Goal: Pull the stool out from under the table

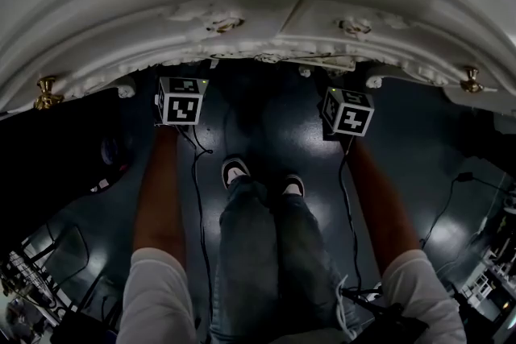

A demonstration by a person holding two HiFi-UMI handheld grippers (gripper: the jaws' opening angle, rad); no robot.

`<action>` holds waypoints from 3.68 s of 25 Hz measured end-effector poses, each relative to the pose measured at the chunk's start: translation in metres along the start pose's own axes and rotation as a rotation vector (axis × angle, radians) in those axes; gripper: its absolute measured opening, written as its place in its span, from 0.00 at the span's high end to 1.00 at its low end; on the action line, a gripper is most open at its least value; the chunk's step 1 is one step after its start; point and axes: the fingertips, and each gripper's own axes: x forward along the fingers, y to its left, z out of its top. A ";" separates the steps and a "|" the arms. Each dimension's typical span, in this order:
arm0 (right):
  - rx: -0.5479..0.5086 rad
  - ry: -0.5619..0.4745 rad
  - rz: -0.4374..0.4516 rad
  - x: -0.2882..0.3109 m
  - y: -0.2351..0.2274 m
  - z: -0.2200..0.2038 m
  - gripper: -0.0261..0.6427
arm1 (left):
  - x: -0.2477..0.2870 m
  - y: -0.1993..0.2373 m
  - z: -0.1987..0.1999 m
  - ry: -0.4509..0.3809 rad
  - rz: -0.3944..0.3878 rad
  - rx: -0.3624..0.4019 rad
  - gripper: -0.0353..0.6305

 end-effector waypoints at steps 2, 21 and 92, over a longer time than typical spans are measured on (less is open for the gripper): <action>-0.003 -0.008 0.002 0.001 0.000 0.002 0.55 | 0.002 -0.002 0.000 0.000 -0.016 -0.018 0.55; -0.077 0.067 0.003 -0.015 -0.001 -0.017 0.56 | -0.024 -0.018 -0.024 0.024 -0.026 -0.030 0.57; -0.156 0.338 0.082 -0.084 0.000 -0.097 0.58 | -0.108 -0.086 -0.103 0.212 0.009 -0.168 0.57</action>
